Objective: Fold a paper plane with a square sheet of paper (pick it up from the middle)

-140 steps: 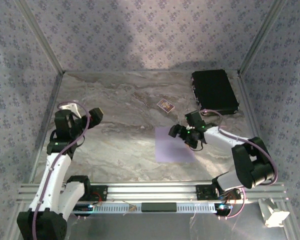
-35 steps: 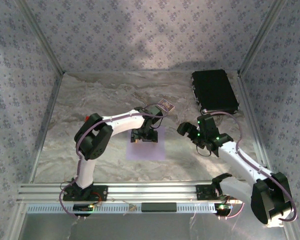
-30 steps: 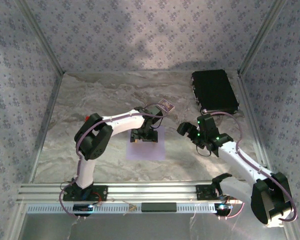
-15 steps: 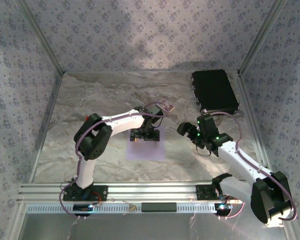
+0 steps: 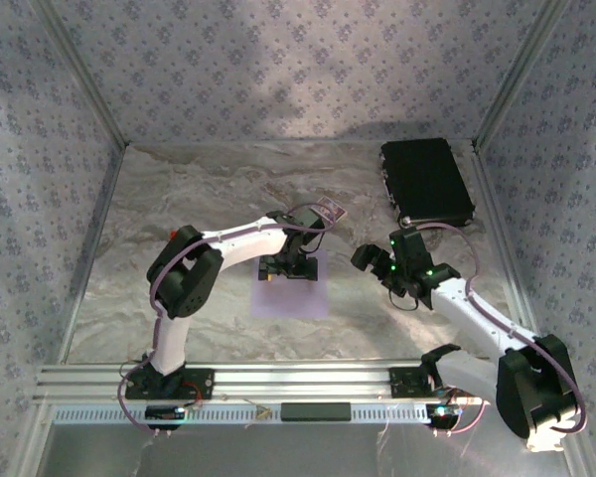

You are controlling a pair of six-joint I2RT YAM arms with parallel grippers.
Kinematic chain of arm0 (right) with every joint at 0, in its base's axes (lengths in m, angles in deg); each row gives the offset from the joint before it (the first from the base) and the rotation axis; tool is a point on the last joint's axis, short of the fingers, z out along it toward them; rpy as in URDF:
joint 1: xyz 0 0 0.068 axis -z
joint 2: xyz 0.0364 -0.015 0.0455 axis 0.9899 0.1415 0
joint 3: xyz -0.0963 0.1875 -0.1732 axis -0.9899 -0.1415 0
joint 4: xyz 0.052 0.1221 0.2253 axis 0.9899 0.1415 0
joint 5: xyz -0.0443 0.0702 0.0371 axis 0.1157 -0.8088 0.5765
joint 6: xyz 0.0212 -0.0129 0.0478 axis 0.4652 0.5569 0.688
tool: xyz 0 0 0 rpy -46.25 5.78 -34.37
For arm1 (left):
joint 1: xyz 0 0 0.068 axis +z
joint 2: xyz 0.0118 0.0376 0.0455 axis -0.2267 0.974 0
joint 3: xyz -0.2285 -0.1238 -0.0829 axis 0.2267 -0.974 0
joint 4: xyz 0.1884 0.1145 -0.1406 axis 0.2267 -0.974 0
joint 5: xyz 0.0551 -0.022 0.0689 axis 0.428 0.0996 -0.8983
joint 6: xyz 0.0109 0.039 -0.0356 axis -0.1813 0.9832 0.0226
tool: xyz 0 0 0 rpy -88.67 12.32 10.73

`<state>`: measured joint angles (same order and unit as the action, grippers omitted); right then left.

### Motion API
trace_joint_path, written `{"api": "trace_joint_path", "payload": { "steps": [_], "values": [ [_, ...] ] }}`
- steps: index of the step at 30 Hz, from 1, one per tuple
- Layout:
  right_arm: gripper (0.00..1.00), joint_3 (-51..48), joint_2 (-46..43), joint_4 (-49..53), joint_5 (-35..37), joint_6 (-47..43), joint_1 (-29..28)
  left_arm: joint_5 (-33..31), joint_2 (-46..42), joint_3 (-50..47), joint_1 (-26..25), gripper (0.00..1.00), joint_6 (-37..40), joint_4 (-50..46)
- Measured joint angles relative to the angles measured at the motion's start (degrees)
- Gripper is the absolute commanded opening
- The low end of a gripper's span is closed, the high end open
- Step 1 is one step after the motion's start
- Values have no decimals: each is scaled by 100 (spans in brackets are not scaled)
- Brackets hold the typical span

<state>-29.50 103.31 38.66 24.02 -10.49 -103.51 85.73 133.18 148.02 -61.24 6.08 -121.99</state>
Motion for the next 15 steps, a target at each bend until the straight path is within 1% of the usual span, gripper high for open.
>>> {"api": "trace_joint_path", "payload": {
  "steps": [15],
  "values": [
    [99,2,37,140,-9,4,33,37,107,-4,0,98,-2,26]
  ]
}}
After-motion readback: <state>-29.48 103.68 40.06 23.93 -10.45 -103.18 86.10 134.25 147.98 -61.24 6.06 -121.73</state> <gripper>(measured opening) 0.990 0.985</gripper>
